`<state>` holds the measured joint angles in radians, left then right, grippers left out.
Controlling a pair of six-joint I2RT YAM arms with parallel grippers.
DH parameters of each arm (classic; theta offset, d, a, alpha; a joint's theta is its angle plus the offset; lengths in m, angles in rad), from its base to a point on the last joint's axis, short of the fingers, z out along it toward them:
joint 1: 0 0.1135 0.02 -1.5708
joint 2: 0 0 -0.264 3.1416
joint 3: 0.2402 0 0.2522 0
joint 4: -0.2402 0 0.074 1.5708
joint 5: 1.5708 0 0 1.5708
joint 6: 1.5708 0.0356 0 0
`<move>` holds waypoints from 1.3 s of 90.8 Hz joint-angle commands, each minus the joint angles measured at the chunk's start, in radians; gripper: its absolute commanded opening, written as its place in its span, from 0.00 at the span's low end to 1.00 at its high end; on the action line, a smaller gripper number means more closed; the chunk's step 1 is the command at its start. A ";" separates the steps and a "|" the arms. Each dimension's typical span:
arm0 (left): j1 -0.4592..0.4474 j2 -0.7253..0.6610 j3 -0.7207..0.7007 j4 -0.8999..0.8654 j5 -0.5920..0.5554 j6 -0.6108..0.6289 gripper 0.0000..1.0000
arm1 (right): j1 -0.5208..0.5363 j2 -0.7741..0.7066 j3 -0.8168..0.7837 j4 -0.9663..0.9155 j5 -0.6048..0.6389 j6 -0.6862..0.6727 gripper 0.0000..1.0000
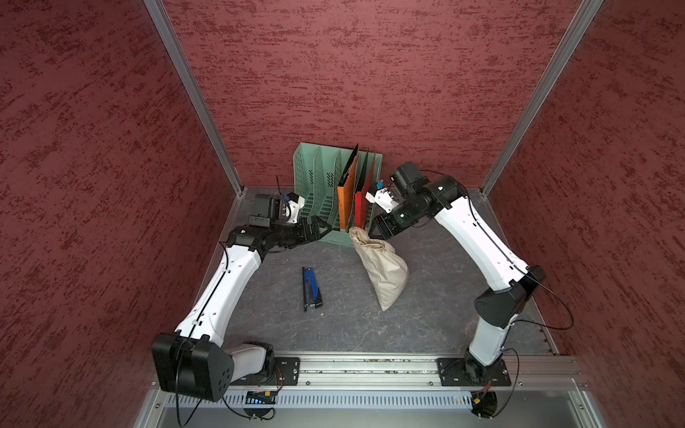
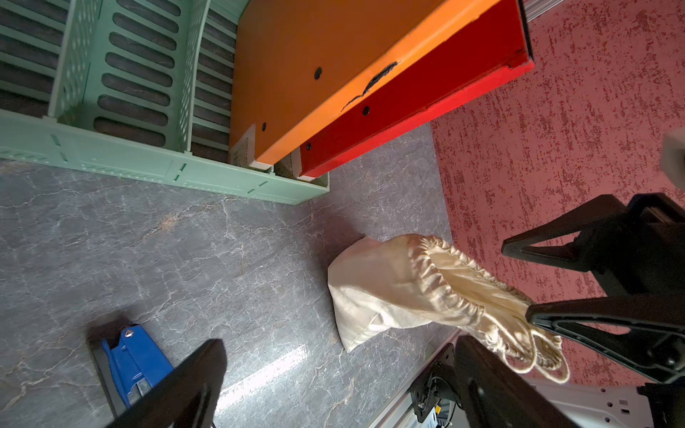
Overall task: Close the soil bag
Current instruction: Pick up the soil bag from the center of the board.
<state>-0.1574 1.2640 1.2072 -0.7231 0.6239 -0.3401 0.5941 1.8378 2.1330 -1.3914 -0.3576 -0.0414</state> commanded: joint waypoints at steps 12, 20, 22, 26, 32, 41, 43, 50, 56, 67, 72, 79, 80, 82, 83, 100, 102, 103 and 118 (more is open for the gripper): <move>-0.005 0.008 0.038 -0.016 0.004 0.032 1.00 | 0.027 0.026 0.028 -0.022 0.080 -0.024 0.51; -0.004 0.011 0.043 -0.018 0.005 0.035 1.00 | 0.028 0.027 0.028 -0.022 0.089 -0.026 0.44; -0.004 0.012 0.044 -0.019 0.006 0.036 1.00 | 0.028 0.027 0.028 -0.021 0.090 -0.026 0.42; -0.004 0.013 0.045 -0.019 0.006 0.037 1.00 | 0.029 0.027 0.029 -0.020 0.097 -0.023 0.37; -0.004 0.015 0.050 -0.021 0.008 0.040 1.00 | 0.029 0.024 0.030 -0.015 0.109 -0.015 0.30; -0.005 0.022 0.058 -0.020 0.012 0.043 1.00 | 0.028 0.016 0.030 0.010 0.128 0.007 0.16; -0.004 0.024 0.060 -0.020 0.014 0.044 1.00 | 0.029 0.013 0.028 0.017 0.135 0.012 0.14; -0.005 0.034 0.071 -0.020 0.024 0.044 1.00 | 0.027 -0.003 0.009 0.063 0.139 0.034 0.07; -0.009 0.039 0.078 -0.017 0.030 0.042 1.00 | 0.028 -0.022 -0.020 0.118 0.135 0.058 0.02; -0.021 0.041 0.090 -0.020 0.035 0.042 1.00 | 0.027 -0.055 -0.058 0.198 0.154 0.117 0.00; -0.032 0.040 0.093 -0.024 0.036 0.041 1.00 | 0.026 -0.075 -0.071 0.234 0.167 0.143 0.00; -0.050 0.041 0.096 -0.031 0.036 0.041 1.00 | 0.026 -0.112 -0.102 0.289 0.193 0.184 0.00; -0.053 0.041 0.097 -0.031 0.036 0.041 1.00 | 0.026 -0.118 -0.106 0.297 0.198 0.190 0.00; -0.059 0.041 0.099 -0.032 0.036 0.042 1.00 | 0.026 -0.128 -0.114 0.311 0.206 0.201 0.00; -0.061 0.042 0.099 -0.033 0.036 0.042 1.00 | 0.026 -0.134 -0.118 0.318 0.212 0.208 0.00; -0.093 0.055 0.127 -0.056 0.036 0.048 1.00 | 0.019 -0.195 -0.156 0.374 0.255 0.279 0.00; -0.095 0.055 0.130 -0.059 0.035 0.049 1.00 | 0.018 -0.197 -0.155 0.374 0.262 0.289 0.00; -0.096 0.055 0.132 -0.061 0.034 0.050 1.00 | 0.018 -0.199 -0.155 0.373 0.265 0.293 0.00; -0.110 0.052 0.151 -0.074 0.030 0.055 1.00 | 0.014 -0.223 -0.155 0.372 0.315 0.351 0.00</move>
<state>-0.2565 1.3128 1.3270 -0.7784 0.6498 -0.3061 0.6125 1.6627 1.9709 -1.1072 -0.1081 0.2401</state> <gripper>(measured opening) 0.998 0.058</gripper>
